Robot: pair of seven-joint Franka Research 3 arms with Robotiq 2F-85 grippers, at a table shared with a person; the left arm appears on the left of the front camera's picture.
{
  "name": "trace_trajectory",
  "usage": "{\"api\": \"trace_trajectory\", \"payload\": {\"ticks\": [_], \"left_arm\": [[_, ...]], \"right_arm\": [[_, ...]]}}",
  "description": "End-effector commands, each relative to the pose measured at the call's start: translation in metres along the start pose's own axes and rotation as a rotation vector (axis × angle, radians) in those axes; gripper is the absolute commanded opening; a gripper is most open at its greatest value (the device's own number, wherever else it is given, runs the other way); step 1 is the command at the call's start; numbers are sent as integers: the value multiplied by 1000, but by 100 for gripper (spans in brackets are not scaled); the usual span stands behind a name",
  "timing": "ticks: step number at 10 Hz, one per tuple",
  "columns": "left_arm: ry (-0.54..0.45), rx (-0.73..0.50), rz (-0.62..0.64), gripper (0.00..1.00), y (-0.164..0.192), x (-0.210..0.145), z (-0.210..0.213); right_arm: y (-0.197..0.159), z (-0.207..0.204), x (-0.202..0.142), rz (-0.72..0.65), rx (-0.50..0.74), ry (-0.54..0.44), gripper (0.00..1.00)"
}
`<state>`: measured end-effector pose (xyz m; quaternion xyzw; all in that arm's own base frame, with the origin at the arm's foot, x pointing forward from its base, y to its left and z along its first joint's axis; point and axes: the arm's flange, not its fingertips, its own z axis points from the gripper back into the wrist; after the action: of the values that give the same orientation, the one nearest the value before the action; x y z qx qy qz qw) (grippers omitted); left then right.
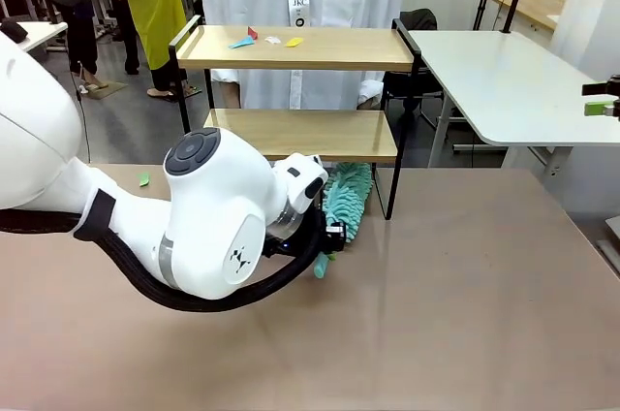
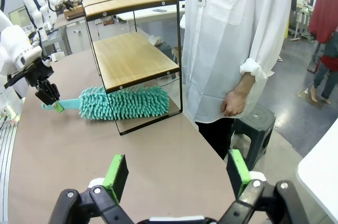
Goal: Clean the shelf.
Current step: Clean the specific section of the Shelf indicated by the human with the Duster.
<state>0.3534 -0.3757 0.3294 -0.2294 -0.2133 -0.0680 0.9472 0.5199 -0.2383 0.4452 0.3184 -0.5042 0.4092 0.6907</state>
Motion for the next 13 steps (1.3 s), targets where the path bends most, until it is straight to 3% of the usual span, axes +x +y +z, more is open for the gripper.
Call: {"api": "trace_trajectory", "payload": {"ticks": [1, 7, 13], "left_arm": [[-27, 67, 4, 13, -10, -2, 1], [-54, 286, 34, 13, 43, 5, 34], [-146, 654, -53, 13, 64, -12, 70]], "right_arm": [[0, -1, 2, 5, -7, 4, 100], [0, -1, 2, 5, -7, 4, 100], [0, -1, 2, 5, -7, 4, 100]]}}
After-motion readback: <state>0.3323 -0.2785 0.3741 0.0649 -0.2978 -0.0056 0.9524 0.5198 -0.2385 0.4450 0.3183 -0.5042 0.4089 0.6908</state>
